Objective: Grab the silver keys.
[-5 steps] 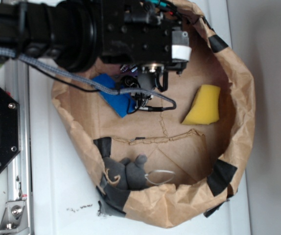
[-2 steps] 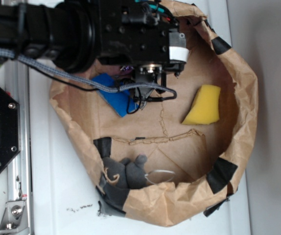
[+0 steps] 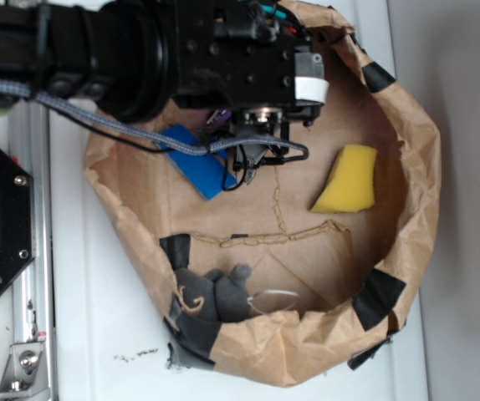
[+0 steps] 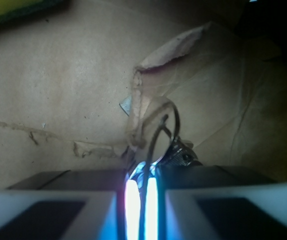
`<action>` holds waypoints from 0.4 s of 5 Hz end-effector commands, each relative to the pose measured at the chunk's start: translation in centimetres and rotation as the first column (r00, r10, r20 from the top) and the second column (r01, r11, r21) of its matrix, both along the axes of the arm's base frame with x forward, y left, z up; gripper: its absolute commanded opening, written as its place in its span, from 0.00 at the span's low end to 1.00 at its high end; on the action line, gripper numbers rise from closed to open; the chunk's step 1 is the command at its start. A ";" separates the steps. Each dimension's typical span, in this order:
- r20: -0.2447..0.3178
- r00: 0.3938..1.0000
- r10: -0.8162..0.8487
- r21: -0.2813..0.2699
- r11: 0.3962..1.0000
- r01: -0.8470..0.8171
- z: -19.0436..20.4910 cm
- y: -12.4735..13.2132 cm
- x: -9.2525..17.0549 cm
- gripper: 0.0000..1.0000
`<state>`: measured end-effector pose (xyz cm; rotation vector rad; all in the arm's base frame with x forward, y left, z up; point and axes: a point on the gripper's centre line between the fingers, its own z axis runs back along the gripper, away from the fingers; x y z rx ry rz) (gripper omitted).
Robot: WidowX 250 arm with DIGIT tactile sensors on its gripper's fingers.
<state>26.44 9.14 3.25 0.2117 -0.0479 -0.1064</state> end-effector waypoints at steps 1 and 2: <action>-0.009 0.999 0.044 -0.043 0.998 -0.045 5.1 -1.3 0.5 0.00; -0.072 0.996 0.046 -0.187 0.981 -0.059 10.2 -5.5 -0.8 0.00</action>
